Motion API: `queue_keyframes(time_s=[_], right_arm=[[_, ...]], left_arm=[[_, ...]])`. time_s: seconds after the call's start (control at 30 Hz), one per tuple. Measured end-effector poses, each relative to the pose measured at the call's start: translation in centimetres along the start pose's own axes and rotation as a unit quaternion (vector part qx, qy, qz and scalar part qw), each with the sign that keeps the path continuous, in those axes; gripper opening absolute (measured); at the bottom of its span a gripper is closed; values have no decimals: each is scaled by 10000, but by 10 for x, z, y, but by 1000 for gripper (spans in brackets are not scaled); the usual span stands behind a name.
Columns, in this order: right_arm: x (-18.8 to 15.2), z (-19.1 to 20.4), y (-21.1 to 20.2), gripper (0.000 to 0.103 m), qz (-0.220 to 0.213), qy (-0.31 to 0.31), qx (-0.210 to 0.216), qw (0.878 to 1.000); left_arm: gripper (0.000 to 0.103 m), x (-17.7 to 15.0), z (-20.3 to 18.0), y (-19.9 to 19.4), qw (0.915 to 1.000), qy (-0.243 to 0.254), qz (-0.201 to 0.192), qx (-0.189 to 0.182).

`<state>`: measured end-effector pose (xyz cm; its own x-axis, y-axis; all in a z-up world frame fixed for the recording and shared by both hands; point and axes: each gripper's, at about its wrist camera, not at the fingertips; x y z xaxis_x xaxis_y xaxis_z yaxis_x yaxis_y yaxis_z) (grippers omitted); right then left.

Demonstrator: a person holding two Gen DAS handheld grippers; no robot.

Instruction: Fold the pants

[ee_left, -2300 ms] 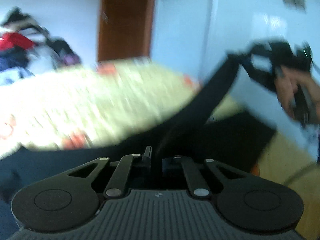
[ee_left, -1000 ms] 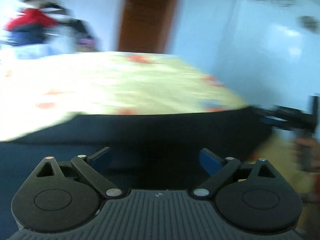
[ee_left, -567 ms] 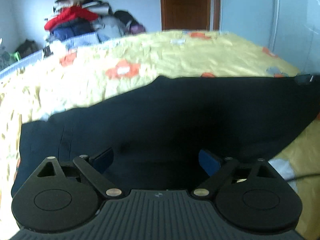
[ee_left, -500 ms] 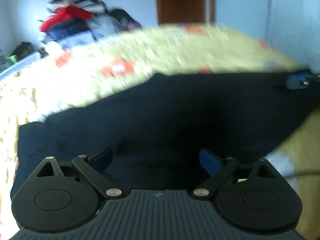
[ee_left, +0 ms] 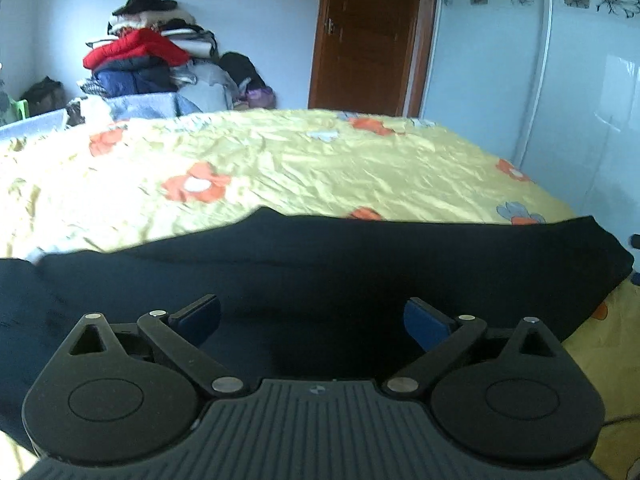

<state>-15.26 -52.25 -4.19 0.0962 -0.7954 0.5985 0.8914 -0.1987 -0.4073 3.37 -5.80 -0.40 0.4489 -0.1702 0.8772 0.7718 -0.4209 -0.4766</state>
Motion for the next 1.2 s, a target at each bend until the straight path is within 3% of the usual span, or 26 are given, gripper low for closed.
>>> queue_keyframes(time_s=[0.1, 0.13, 0.27, 0.53, 0.6, 0.63, 0.67, 0.73, 0.8, 0.9, 0.97, 1.0, 1.07, 1.13, 1.2], right_arm=[[3, -39, -2, 82, 4, 1034, 160, 9945], [3, -44, -1, 80, -90, 1128, 255, 9932], [4, -38, 13, 80, -293, 880, 186, 9955], [10, -21, 44, 79, -879, 560, -69, 9945], [10, -21, 53, 51, -787, 656, -88, 9947], [10, -26, 54, 22, -728, 786, -84, 9942], [9, -32, 56, 9, -725, 1000, -73, 9923], [5, -44, 55, 9, -847, 1497, 80, 9851], [5, -44, 50, 8, -978, 1537, 136, 9832], [10, -31, 48, 12, -710, 1357, -114, 9881], [14, -28, 43, 40, -329, 1403, -529, 9881], [16, -27, 38, 45, -215, 1460, -400, 9882], [16, -23, 27, 82, -88, 1520, -115, 9883], [11, -17, 23, 86, 193, 1454, -44, 9892], [2, -18, 25, 85, 763, 1611, 88, 9839]], left_arm=[[100, -7, -13, 8, 10000, 3, 33, 4], [100, -9, -14, 9, 10000, -35, 41, -19], [100, -20, -18, 19, 9997, -53, 188, -159], [100, -29, -28, 19, 9996, 178, 210, -38], [100, -28, -27, 17, 9996, 161, 211, -39], [100, -28, -26, 17, 9997, 153, 210, -30], [100, -28, -26, 17, 9997, 143, 209, -19], [100, -27, -24, 15, 9997, 120, 201, -1], [100, -27, -21, 13, 9998, 85, 173, 55], [100, -25, -17, 14, 9998, 21, 205, 67], [100, -25, -15, 14, 9998, -37, 198, 75], [100, -26, -14, 14, 9998, -66, 201, 68], [100, -26, -14, 15, 9997, -72, 213, 65], [100, -26, -15, 15, 9997, -40, 224, 62], [100, -26, -16, 16, 9997, 0, 233, 60]])
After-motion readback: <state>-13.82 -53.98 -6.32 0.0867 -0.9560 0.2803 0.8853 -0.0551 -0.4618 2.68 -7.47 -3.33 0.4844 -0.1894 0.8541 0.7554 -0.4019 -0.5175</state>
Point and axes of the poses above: each gripper's, at about its wrist camera, not at the fingertips, and y roughly the way its jaws point, z to its left, x to its top, and after that the axes turned 6 degrees about -z, right-handed
